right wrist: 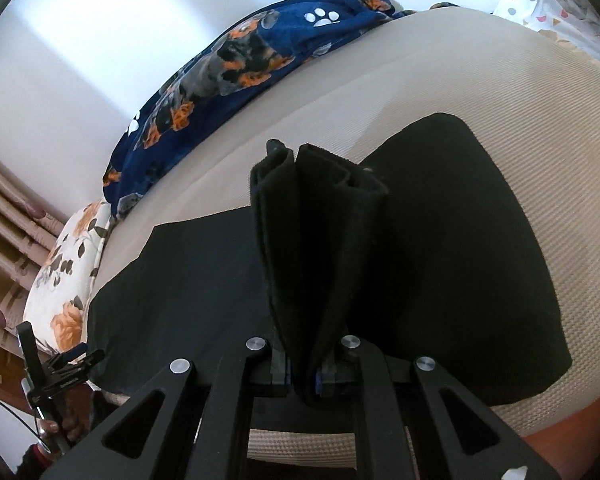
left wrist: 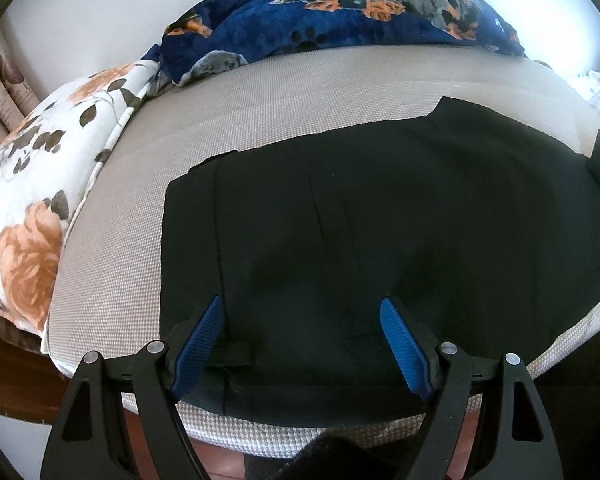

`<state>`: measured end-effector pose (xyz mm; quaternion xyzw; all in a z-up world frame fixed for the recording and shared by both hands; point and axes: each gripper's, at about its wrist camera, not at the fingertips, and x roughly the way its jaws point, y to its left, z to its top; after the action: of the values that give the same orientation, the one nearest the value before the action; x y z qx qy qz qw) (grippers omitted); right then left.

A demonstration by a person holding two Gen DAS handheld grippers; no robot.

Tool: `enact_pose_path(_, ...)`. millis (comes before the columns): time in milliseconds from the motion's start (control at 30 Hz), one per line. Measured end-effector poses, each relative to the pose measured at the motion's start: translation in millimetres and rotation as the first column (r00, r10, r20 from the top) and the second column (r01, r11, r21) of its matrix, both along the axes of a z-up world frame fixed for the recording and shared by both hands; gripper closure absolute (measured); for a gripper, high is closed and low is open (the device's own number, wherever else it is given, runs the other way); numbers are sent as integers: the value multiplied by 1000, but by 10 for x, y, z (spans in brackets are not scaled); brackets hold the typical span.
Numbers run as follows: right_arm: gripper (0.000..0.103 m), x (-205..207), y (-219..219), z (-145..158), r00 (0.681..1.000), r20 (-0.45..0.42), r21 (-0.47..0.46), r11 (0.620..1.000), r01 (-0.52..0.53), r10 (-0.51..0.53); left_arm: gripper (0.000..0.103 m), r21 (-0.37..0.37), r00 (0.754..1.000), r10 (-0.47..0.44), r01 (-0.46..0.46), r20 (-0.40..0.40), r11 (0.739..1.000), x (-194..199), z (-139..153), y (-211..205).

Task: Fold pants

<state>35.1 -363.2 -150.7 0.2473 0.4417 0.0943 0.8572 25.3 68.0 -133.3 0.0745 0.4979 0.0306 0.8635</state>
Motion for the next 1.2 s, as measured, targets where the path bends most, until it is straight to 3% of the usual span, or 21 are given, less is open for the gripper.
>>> enact_pose_path(633, 93, 4, 315, -17, 997, -5, -40, 997, -72, 72, 22, 4, 1000, -4, 4, -10, 1000, -1, -16, -26)
enact_pose_path(1200, 92, -29, 542, 17, 993, 9, -156, 981, -111, 114, 22, 18, 1000, -12, 12, -5, 1000, 3, -14, -36)
